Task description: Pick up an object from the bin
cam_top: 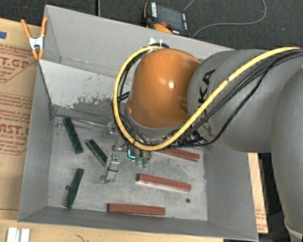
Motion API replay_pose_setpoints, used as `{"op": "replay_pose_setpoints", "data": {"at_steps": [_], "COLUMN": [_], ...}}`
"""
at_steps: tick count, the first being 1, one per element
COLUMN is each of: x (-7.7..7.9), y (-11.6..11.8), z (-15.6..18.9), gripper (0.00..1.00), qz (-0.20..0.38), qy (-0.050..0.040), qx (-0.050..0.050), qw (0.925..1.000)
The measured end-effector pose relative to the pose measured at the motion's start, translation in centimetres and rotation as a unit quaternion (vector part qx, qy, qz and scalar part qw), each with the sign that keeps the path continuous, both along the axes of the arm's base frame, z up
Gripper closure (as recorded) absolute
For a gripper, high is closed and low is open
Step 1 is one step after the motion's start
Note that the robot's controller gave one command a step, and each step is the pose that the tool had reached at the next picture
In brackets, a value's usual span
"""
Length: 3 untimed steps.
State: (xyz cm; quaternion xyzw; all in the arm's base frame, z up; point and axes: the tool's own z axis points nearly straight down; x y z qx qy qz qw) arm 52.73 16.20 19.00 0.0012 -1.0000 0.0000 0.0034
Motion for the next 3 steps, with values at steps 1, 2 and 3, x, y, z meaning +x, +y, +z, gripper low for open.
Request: {"op": "replay_pose_setpoints", "data": {"at_steps": [1,2,3], "x": [1.95,2.02,2.07], "y": [-0.11,-0.06,-0.02], "z": [-12.18,-12.14,-12.1], "gripper": [0.0,0.0,0.0], "qz": [-0.15,-0.15,-0.151], "qy": [-0.004,-0.0043,-0.0042], "qx": [0.0,0.001,0.001], "qw": [0.9887,0.9886,0.9886]}}
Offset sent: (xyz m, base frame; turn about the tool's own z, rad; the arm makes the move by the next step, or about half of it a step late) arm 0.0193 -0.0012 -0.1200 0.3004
